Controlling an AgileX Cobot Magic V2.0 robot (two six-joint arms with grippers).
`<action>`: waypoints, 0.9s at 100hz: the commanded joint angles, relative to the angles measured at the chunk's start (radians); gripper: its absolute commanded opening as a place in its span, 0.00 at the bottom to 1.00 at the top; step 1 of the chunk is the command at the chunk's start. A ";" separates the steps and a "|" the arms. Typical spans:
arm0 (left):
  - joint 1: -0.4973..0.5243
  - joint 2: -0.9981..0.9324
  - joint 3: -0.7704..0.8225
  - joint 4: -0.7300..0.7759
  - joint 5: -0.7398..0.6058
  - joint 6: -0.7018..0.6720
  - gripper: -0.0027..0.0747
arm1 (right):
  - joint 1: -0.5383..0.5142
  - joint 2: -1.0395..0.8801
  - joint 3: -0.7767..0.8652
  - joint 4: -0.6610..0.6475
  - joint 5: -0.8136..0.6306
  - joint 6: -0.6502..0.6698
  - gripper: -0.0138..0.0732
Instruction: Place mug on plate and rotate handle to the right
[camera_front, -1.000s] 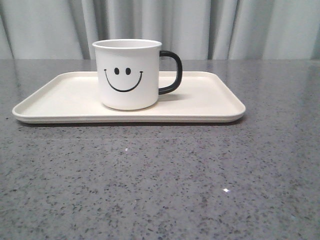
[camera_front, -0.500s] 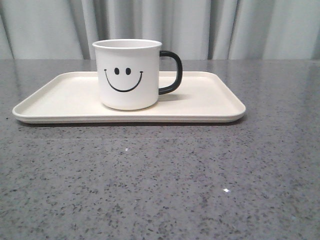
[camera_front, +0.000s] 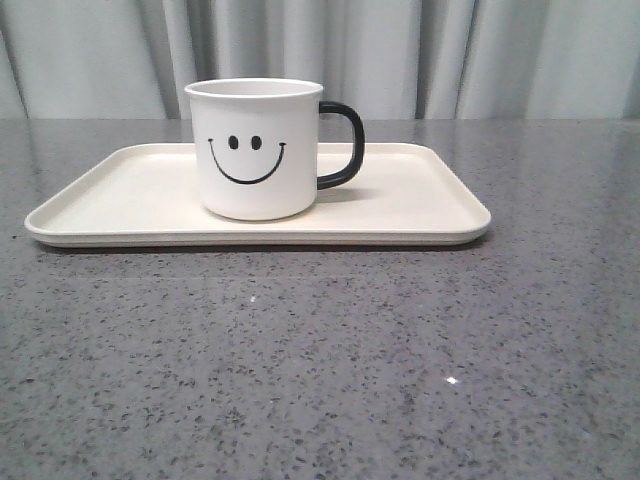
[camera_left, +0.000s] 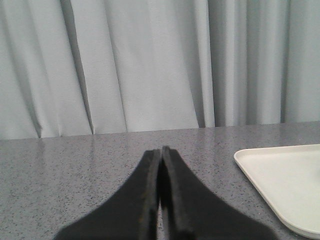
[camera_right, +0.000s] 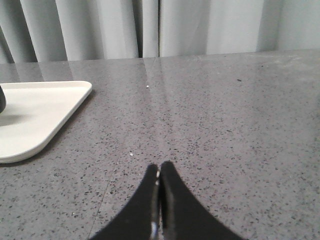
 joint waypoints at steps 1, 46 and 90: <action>0.002 -0.030 0.009 -0.011 -0.075 -0.010 0.01 | 0.002 -0.022 0.000 -0.013 -0.075 -0.002 0.03; 0.002 -0.030 0.009 -0.011 -0.075 -0.010 0.01 | 0.002 -0.022 0.000 -0.013 -0.062 -0.002 0.03; 0.002 -0.030 0.009 -0.011 -0.075 -0.010 0.01 | 0.002 -0.022 0.000 -0.013 -0.062 -0.002 0.03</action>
